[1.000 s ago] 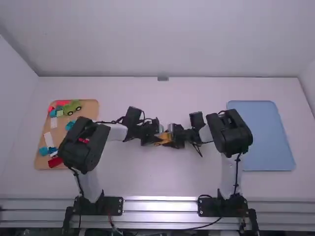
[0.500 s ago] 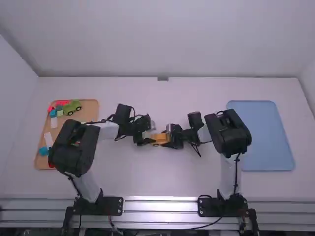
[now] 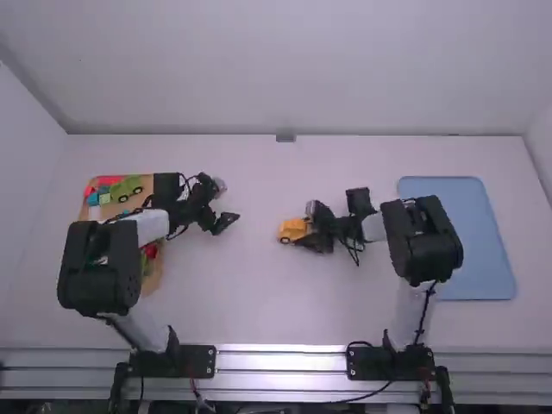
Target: Assemble lego blocks to make yellow taxi
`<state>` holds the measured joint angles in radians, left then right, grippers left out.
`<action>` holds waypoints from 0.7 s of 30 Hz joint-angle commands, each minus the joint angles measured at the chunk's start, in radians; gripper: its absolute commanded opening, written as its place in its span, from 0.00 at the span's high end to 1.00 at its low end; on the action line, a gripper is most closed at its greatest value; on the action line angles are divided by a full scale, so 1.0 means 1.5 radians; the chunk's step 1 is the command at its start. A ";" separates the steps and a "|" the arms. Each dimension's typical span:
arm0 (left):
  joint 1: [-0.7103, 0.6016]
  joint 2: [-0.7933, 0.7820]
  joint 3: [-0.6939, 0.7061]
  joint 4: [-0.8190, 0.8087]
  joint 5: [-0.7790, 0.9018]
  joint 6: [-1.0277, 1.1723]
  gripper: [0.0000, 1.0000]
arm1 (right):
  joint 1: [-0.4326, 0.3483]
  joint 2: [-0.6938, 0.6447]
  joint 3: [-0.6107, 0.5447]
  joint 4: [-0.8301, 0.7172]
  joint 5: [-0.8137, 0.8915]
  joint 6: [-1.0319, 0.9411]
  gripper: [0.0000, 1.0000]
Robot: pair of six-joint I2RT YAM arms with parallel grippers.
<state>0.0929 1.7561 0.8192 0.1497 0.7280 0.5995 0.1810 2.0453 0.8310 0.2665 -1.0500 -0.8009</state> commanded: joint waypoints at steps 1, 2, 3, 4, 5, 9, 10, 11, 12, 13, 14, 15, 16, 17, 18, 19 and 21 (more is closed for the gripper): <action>-0.003 -0.015 -0.006 0.004 -0.129 -0.169 0.01 | -0.053 -0.115 0.031 -0.077 0.082 0.023 0.63; -0.004 -0.015 -0.006 0.006 -0.143 -0.181 0.01 | -0.064 -0.137 0.033 -0.105 0.106 0.023 0.63; -0.009 -0.015 -0.006 0.011 -0.175 -0.208 0.01 | -0.086 -0.182 0.036 -0.167 0.157 0.023 0.63; -0.010 -0.015 -0.006 0.015 -0.203 -0.233 0.01 | -0.107 -0.222 0.039 -0.217 0.202 0.023 0.63; -0.010 -0.015 -0.006 0.020 -0.222 -0.256 0.01 | -0.124 -0.253 0.042 -0.255 0.242 0.023 0.64; -0.005 -0.015 -0.006 0.043 -0.296 -0.359 0.01 | -0.210 -0.375 0.048 -0.374 0.396 -0.002 0.67; -0.006 -0.015 -0.006 0.047 -0.304 -0.369 0.01 | -0.222 -0.389 0.048 -0.383 0.409 -0.006 0.68; -0.008 -0.015 -0.006 0.053 -0.318 -0.388 0.01 | -0.248 -0.413 0.047 -0.400 0.428 -0.009 0.70; -0.009 -0.015 -0.006 0.059 -0.327 -0.402 0.01 | -0.272 -0.431 0.047 -0.412 0.438 -0.010 0.71; -0.009 -0.015 -0.006 0.067 -0.337 -0.417 0.01 | -0.303 -0.446 0.047 -0.419 0.445 -0.006 0.71; -0.009 -0.015 -0.006 0.070 -0.341 -0.429 0.01 | -0.322 -0.452 0.047 -0.420 0.444 -0.002 0.71; -0.009 -0.015 -0.006 0.080 -0.341 -0.455 0.01 | -0.372 -0.458 0.047 -0.414 0.436 0.013 0.71; -0.009 -0.015 -0.006 0.084 -0.341 -0.466 0.01 | -0.402 -0.456 0.047 -0.401 0.433 0.031 0.72; -0.009 -0.015 -0.006 0.087 -0.341 -0.475 0.01 | -0.425 -0.452 0.044 -0.385 0.427 0.050 0.73; -0.009 -0.015 -0.006 0.092 -0.341 -0.482 0.01 | -0.445 -0.448 0.039 -0.369 0.418 0.065 0.73; -0.009 -0.015 -0.006 0.098 -0.342 -0.490 0.01 | -0.474 -0.435 0.031 -0.335 0.399 0.085 0.69; -0.009 -0.015 -0.006 0.104 -0.338 -0.503 0.01 | -0.512 -0.401 0.018 -0.277 0.367 0.117 0.61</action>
<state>0.0837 1.7561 0.8181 0.2985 0.2306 -0.0818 -0.5320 1.3869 0.8864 -0.2001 -0.4427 -0.7155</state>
